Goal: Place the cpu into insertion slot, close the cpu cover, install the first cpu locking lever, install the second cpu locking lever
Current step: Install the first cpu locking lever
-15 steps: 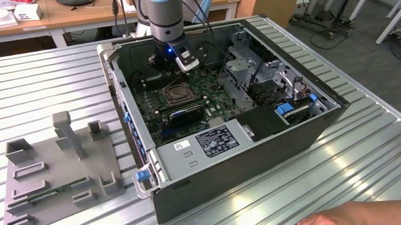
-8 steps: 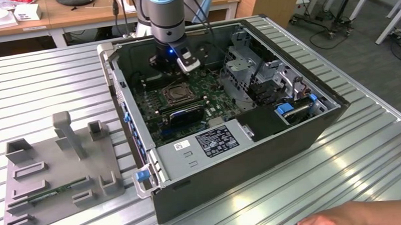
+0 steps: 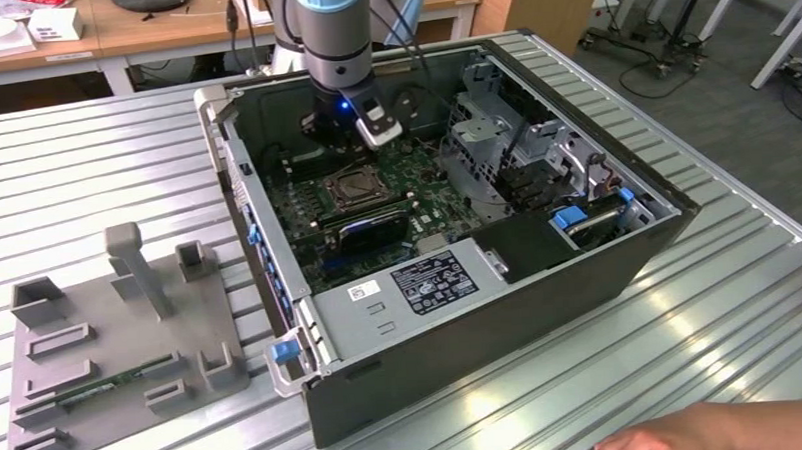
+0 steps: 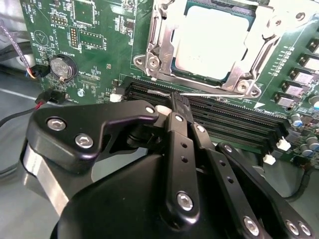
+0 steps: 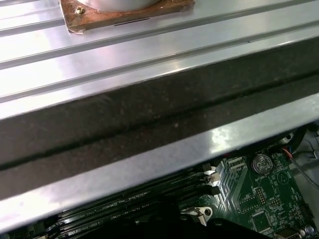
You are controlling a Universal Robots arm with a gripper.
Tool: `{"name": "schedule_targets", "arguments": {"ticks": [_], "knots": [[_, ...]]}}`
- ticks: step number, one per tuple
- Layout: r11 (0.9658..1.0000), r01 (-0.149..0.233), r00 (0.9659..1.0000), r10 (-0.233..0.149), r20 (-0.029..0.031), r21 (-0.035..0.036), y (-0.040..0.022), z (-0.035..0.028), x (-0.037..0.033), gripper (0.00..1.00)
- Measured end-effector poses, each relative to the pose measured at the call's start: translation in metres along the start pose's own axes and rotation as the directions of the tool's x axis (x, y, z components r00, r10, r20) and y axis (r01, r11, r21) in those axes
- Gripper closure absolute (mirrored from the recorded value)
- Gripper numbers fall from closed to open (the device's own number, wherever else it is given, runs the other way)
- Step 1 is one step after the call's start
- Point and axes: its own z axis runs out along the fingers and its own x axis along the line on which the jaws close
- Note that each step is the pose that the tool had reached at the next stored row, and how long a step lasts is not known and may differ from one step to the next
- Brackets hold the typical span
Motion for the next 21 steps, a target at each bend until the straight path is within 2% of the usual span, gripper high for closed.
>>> {"name": "schedule_targets", "arguments": {"ticks": [11, 21], "knots": [[1.0, 0.0, 1.0, 0.0, 0.0, 0.0001, -0.0015, 0.0065, -0.0009, 0.89], [1.0, 0.0, 1.0, 0.0, 0.0, -0.0001, -0.0057, 0.0072, -0.0043, 0.89]]}}
